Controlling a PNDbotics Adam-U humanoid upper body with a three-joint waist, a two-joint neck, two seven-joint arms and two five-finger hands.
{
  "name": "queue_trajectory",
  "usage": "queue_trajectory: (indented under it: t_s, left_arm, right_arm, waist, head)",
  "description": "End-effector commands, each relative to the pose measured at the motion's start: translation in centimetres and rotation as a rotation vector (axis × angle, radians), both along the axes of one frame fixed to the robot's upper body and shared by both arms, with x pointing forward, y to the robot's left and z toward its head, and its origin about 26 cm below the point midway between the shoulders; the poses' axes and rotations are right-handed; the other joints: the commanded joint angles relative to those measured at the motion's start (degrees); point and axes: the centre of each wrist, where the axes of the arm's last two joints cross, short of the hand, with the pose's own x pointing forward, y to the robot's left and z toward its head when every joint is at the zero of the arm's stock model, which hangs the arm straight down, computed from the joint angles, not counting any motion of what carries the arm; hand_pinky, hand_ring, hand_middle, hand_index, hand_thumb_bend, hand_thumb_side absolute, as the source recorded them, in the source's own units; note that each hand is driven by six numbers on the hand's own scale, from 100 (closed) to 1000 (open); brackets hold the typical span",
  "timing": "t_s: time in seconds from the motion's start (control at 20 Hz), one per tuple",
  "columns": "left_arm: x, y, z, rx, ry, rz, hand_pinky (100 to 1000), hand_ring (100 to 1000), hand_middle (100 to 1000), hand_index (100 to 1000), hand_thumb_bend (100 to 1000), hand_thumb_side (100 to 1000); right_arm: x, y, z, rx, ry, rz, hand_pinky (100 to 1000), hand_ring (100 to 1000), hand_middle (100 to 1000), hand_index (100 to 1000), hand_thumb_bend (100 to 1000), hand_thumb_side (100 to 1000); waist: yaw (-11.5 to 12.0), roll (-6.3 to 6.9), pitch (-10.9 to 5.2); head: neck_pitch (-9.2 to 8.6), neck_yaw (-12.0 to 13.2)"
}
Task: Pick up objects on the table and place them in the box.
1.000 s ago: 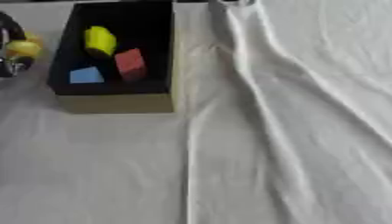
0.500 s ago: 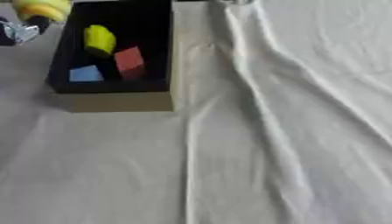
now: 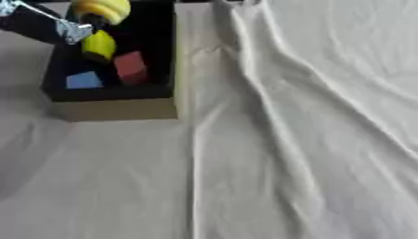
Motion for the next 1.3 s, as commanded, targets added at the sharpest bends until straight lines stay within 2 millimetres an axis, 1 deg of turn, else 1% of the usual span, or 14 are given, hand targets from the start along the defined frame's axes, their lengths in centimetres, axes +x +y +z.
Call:
queue_trajectory:
  t_s: [0.05,0.15,0.2,0.25,0.3,0.4,0.45,0.55,0.75,0.85,0.95,1.0,1.05,1.3]
  left_arm:
    - [1.4,0.4,-0.1,0.005,-0.006,0.056,501,487,448,558,260,100]
    - [2.1,0.5,-0.7,0.005,0.005,0.070,529,510,473,595,312,100]
    - [2.3,0.5,-0.9,0.005,0.005,0.067,550,527,492,621,419,166]
    - [2.4,0.5,-1.0,0.006,-0.002,0.059,573,544,509,648,530,274]
    - [2.5,0.6,-1.0,0.004,-0.012,0.048,640,619,588,740,711,432]
    - [2.5,0.7,-1.1,0.005,-0.035,0.024,749,758,738,881,819,498]
    - [2.5,0.8,-1.1,0.007,-0.049,0.014,780,794,775,908,845,498]
    - [2.5,1.0,-1.1,0.011,-0.063,0.007,805,842,815,931,863,487]
    - [2.6,1.4,-1.2,0.014,-0.055,0.007,792,831,803,923,847,495]
    - [2.6,1.6,-1.2,0.004,-0.051,0.004,783,819,791,913,813,516]
    - [2.1,1.8,-0.7,-0.045,-0.075,-0.005,755,776,747,882,708,538]
    - [1.6,1.9,-0.3,-0.084,-0.096,-0.013,753,773,743,879,698,539]
    - [1.0,2.0,0.2,-0.143,-0.124,-0.037,735,742,705,850,630,528]
    - [-4.3,3.8,2.1,-0.555,-0.240,-0.269,702,684,644,847,587,446]
  right_arm:
    - [-0.5,0.1,1.2,-0.029,-0.035,0.010,734,653,548,687,100,709]
    - [-0.5,0.1,1.3,-0.029,-0.036,0.013,734,652,548,687,100,709]
    - [-0.5,0.1,1.3,-0.029,-0.036,0.014,734,652,548,687,100,709]
    - [-0.5,0.1,1.3,-0.028,-0.035,0.014,734,652,548,687,100,710]
    - [-0.5,0.1,1.3,-0.028,-0.035,0.013,734,652,548,687,100,710]
    - [-0.5,0.1,1.2,-0.027,-0.034,0.011,734,652,548,687,100,709]
    - [-0.5,0.1,1.2,-0.027,-0.033,0.010,734,652,548,687,100,710]
    - [-0.5,0.0,1.1,-0.025,-0.031,0.007,734,652,548,687,100,710]
    - [-0.5,0.0,1.0,-0.024,-0.029,0.005,734,652,548,687,100,709]
    - [-0.5,0.0,1.0,-0.023,-0.028,0.005,734,652,548,687,100,709]
    - [-0.5,-0.1,0.9,-0.023,-0.028,0.003,734,653,549,687,100,708]
    - [-0.5,-0.1,0.9,-0.022,-0.029,0.002,734,653,549,687,100,708]
    - [-0.5,-0.1,1.0,-0.021,-0.031,0.002,734,653,550,687,100,705]
    - [-0.6,-0.3,1.3,-0.015,-0.063,0.006,733,655,552,687,100,696]
  waist:
    - [-0.06,-0.01,-2.44]
    - [-0.07,0.00,-2.40]
    - [-0.09,0.00,-2.38]
    - [-0.11,-0.01,-2.36]
    - [-0.14,-0.02,-2.35]
    - [-0.19,-0.05,-2.36]
    - [-0.21,-0.05,-2.38]
    - [-0.22,-0.03,-2.44]
    - [-0.11,-0.04,-2.61]
    - [-0.16,-0.04,-2.73]
    - [-0.18,-0.07,-2.88]
    - [-0.17,-0.09,-2.94]
    - [-0.07,-0.13,-3.04]
    - [0.84,-0.18,-3.57]
  head:
    - [-0.52,-0.18]
    - [-0.55,-0.13]
    - [-0.52,-0.13]
    - [-0.49,-0.13]
    - [-0.49,-0.12]
    - [-0.42,-0.14]
    - [-0.37,-0.16]
    - [-0.28,-0.17]
    - [-0.13,-0.20]
    - [-0.06,-0.21]
    - [0.00,-0.25]
    - [0.06,-0.28]
    - [0.14,-0.32]
    - [0.48,-1.23]
